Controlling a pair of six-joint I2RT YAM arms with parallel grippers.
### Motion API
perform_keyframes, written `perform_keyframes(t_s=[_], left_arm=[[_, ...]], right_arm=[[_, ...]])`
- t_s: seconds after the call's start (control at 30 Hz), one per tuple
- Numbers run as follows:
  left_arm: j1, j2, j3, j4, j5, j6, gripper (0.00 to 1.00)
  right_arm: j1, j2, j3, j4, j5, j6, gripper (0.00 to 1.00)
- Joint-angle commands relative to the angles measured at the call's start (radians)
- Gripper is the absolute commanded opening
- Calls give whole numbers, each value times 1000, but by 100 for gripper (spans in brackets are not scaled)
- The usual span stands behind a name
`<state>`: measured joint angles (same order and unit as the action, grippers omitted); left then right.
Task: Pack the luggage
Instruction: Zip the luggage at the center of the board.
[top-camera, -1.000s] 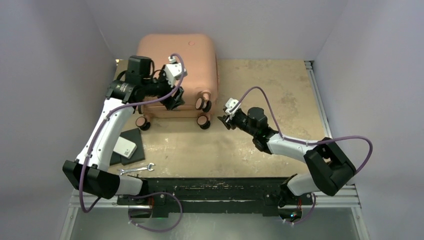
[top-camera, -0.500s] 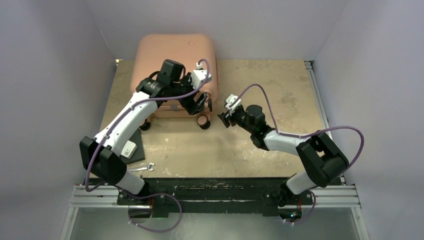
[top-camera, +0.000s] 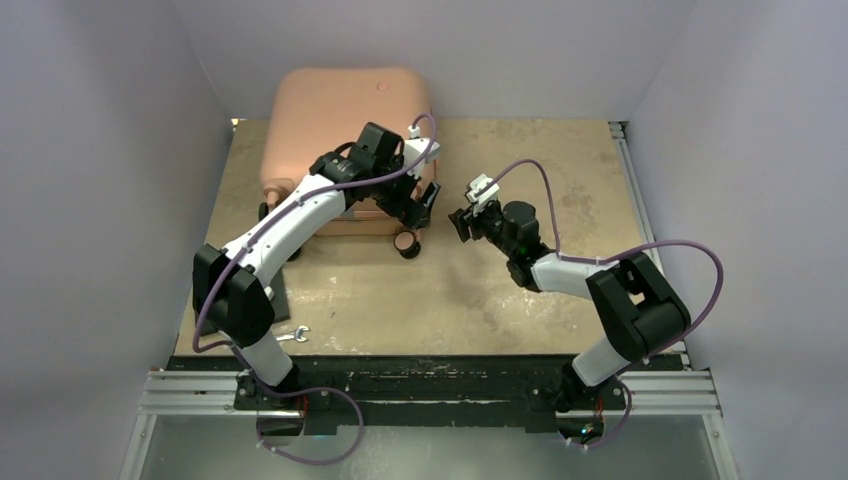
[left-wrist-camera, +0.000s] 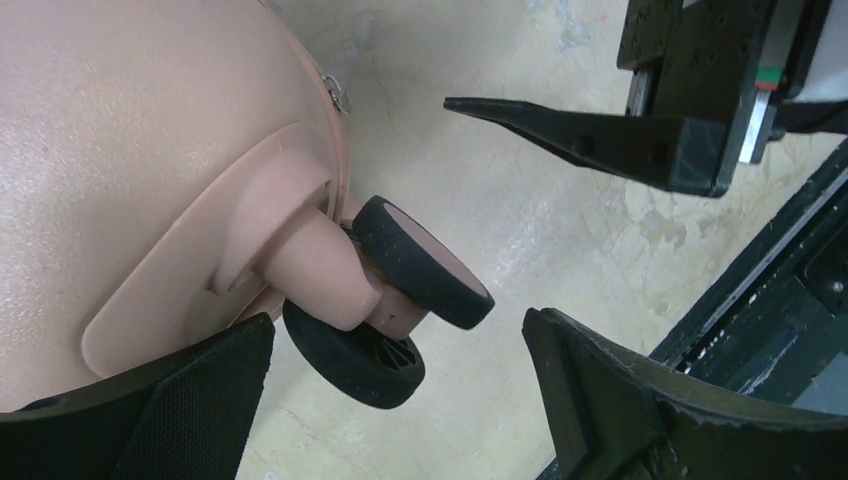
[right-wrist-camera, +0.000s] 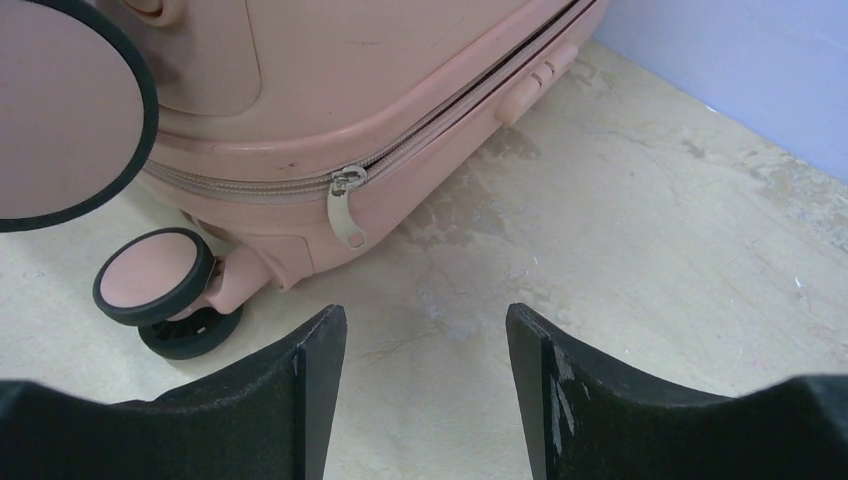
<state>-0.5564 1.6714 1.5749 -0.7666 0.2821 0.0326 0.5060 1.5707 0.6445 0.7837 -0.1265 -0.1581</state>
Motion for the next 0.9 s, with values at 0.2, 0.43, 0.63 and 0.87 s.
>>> perform_keyframes(t_s=[0.2, 0.43, 0.63, 0.87], left_arm=[[-5, 110, 146, 56, -101, -143, 99], [-7, 151, 137, 54, -206, -146, 91], [-5, 126, 107, 56, -279, -137, 48], [-4, 113, 93, 22, -265, -98, 4]], right_arm=[[-6, -28, 6, 66, -30, 26, 63], [-11, -22, -3, 88, -37, 29, 63], [-11, -16, -9, 100, -45, 29, 63], [-12, -29, -20, 108, -65, 25, 63]])
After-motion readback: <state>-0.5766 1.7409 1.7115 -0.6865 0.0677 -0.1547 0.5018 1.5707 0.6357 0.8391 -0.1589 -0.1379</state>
